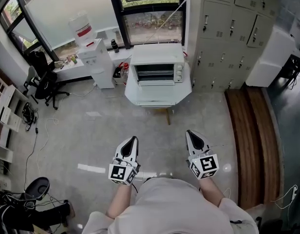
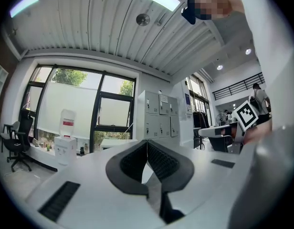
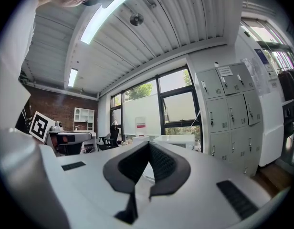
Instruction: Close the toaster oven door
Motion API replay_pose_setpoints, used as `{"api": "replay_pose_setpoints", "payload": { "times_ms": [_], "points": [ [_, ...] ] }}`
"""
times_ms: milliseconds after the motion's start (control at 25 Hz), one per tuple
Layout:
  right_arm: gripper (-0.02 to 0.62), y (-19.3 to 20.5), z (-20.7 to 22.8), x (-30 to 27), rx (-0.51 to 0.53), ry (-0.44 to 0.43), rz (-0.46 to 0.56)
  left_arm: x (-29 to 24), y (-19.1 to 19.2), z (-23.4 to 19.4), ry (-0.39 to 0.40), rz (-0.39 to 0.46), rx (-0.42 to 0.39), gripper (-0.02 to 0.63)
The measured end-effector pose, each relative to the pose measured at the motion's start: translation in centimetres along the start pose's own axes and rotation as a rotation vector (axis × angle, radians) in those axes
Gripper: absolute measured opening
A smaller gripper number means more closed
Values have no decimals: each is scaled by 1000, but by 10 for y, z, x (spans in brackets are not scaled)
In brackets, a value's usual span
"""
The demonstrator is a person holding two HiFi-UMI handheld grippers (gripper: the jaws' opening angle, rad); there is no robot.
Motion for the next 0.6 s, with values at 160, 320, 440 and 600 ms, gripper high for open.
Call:
{"api": "replay_pose_setpoints", "payload": {
  "times_ms": [160,320,440,600],
  "points": [
    [8,2,7,-3,9,-15,1,0,3,2,-27,0,-1,20],
    [8,4,14,-13,4,-25,4,-7,4,-1,-38,-4,-13,20],
    [8,5,18,-26,9,-32,4,-17,6,-10,-46,-4,-9,20],
    [8,9,24,-47,12,-31,0,-35,10,-27,-45,-4,1,21]
  ]
}}
Point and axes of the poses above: the fingertips, and each gripper's own axes: x backward along the fingers, z to its right, y out of its underside, the point moved 10 cm from there along x, backward along the fingers, and after that the axes turned 10 degrees about x, right-handed, at the moved point
